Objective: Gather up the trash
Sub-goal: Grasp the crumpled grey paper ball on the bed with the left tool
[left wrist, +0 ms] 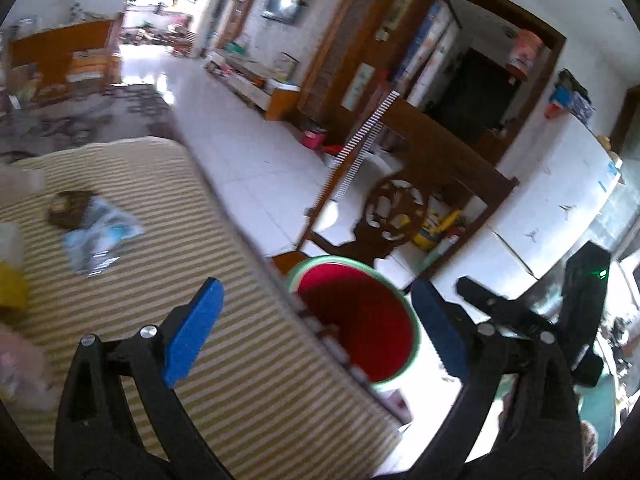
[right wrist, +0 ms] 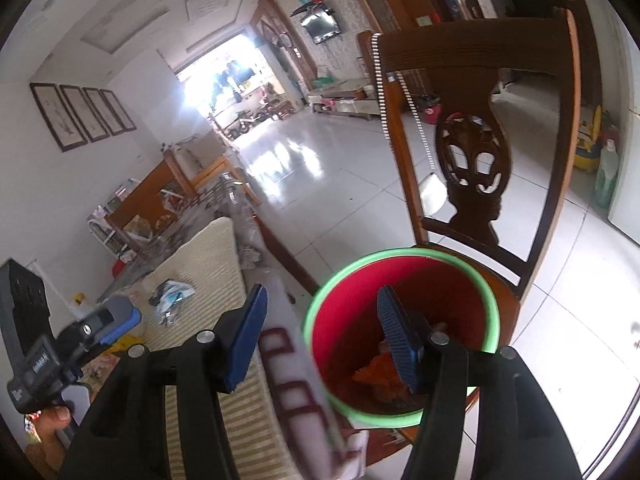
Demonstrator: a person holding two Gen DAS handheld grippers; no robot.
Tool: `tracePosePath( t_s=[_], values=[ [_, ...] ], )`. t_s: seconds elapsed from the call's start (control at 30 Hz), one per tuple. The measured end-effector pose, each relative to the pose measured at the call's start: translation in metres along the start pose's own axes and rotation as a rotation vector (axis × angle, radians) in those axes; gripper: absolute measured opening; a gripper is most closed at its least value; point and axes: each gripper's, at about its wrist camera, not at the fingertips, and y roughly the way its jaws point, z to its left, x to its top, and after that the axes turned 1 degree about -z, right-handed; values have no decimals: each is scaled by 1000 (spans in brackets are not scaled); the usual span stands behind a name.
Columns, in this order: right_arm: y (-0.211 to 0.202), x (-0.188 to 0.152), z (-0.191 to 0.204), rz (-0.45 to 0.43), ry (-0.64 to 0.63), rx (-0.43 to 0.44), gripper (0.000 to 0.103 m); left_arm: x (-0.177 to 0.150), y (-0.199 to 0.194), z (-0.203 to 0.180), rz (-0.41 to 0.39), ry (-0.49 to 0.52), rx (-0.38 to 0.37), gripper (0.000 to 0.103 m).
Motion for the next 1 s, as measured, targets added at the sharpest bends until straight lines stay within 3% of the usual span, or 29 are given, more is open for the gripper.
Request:
tracePosePath(
  t_s=[0.27,0.37,0.5,0.6,0.73,1.0],
  values=[
    [-7,-3,56,19,-76,90,57,-19,-91,77,-105,-124,202,93],
    [-7,-4,80,35,-96,149,57,-22,-127,118,-112,-131,349,93],
    [-6,-11,112,84,-71,306,58,-19,-171,191,-91,-177,554,93],
    [1,-22,143,139,-91,402,58,-18,-194,260,-55,-287,676,93],
    [22,-46,178,247,-167,406,58,-23,-202,327,-27,-433,727,93],
    [28,-48,174,275,-135,373,58,-23,-176,388,47,-393,871,92]
  ],
)
